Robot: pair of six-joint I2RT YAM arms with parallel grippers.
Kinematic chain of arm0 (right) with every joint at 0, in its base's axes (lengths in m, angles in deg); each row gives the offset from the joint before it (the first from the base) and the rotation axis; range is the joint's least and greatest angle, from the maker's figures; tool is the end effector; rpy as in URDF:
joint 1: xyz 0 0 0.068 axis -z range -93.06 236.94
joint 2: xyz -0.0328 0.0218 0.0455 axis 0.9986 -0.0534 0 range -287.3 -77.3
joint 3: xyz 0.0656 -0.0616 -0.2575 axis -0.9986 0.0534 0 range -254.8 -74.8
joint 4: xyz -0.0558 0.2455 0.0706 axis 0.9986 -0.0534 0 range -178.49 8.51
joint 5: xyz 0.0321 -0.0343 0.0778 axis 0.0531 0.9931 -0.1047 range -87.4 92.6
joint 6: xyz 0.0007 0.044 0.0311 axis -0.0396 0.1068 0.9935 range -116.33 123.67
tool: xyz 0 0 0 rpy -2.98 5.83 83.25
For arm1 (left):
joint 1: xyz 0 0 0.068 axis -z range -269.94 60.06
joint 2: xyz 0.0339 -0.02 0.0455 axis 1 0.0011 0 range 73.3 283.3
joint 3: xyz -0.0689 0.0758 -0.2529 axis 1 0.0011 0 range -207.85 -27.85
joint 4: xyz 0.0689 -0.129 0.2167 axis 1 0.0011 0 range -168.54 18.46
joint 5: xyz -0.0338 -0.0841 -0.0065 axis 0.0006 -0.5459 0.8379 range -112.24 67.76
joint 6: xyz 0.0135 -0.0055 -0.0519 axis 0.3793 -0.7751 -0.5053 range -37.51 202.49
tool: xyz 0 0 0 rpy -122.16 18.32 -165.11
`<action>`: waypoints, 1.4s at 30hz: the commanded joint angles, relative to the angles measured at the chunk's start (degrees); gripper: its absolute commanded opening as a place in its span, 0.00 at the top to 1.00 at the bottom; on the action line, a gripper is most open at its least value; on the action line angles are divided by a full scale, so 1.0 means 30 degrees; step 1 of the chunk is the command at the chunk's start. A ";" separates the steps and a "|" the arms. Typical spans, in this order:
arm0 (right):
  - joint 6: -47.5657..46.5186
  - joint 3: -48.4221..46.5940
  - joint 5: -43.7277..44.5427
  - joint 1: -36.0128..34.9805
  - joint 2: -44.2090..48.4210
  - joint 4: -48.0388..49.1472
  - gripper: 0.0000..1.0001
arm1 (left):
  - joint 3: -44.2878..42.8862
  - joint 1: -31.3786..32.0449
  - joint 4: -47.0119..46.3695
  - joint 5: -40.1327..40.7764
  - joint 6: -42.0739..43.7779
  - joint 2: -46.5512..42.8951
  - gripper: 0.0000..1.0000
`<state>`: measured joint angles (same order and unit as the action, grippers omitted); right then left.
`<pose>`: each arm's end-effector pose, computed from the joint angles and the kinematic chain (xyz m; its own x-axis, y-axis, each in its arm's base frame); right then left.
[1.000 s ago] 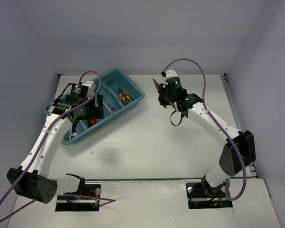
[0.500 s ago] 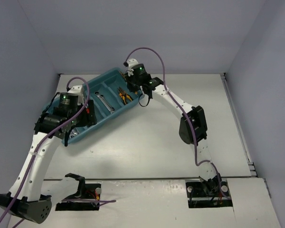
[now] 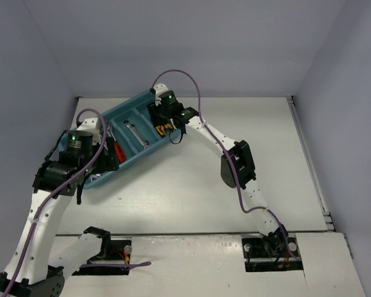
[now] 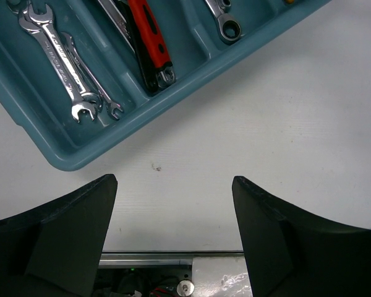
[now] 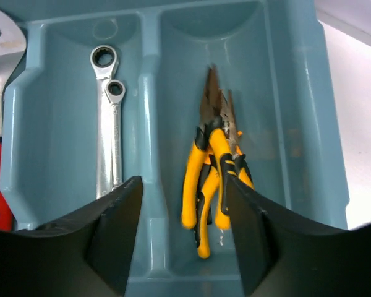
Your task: Sort the tools into containers
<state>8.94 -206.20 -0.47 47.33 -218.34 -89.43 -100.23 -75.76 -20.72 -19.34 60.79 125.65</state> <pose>0.4465 0.3721 0.2645 -0.2937 -0.1241 -0.9478 -0.6518 0.7513 0.1036 0.1506 -0.0362 0.3957 -0.6281 -0.2222 -0.7457 -0.0283 0.9643 -0.2634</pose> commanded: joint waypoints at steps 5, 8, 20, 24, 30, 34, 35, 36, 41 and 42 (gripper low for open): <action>0.0009 0.2364 0.3298 0.0079 0.4773 0.1439 0.42 | -0.0957 -0.0096 0.0283 0.0454 0.0651 -0.1412 0.28; -0.0204 0.4856 0.4835 0.0137 0.7519 0.1446 0.41 | -0.1268 -0.0096 0.0387 0.0834 0.0880 -0.1997 0.28; 0.0891 1.8690 0.9679 0.0757 2.2433 0.1411 0.25 | -0.1289 -0.0006 0.0856 0.3512 0.1105 -0.4882 0.28; 0.1481 2.3284 1.0956 0.0830 2.9678 0.0819 0.03 | -0.0606 0.0021 0.0837 0.4511 0.0954 -0.6685 0.20; 0.1827 2.5265 1.1906 0.0858 3.5498 -0.1581 0.00 | 0.0201 -0.0008 0.1244 0.6077 0.0575 -0.8589 0.07; 0.1407 2.5689 1.1029 0.0841 3.7808 -0.2608 0.00 | 0.0151 0.0021 0.1713 0.6326 0.0904 -0.8601 0.05; 0.1462 2.5795 1.0823 0.0841 3.8237 -0.2943 0.00 | 0.0161 0.0021 0.1827 0.6359 0.0922 -0.8526 0.05; 0.1606 2.5838 1.0692 0.0841 3.8649 -0.3241 0.00 | 0.0143 0.0021 0.1918 0.6359 0.0859 -0.8447 0.04; 0.1210 2.5838 0.8974 0.0841 3.9850 -0.4776 0.00 | 0.0223 0.0021 0.1917 0.6274 0.0001 -0.8600 0.04; 0.1247 2.5839 0.8684 0.0841 4.0139 -0.4854 0.00 | 0.0242 0.0021 0.1955 0.6293 -0.0154 -0.8600 0.04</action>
<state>13.19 -128.76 29.81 49.88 -99.00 -102.88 -99.37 -75.76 -13.92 -1.65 62.43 98.31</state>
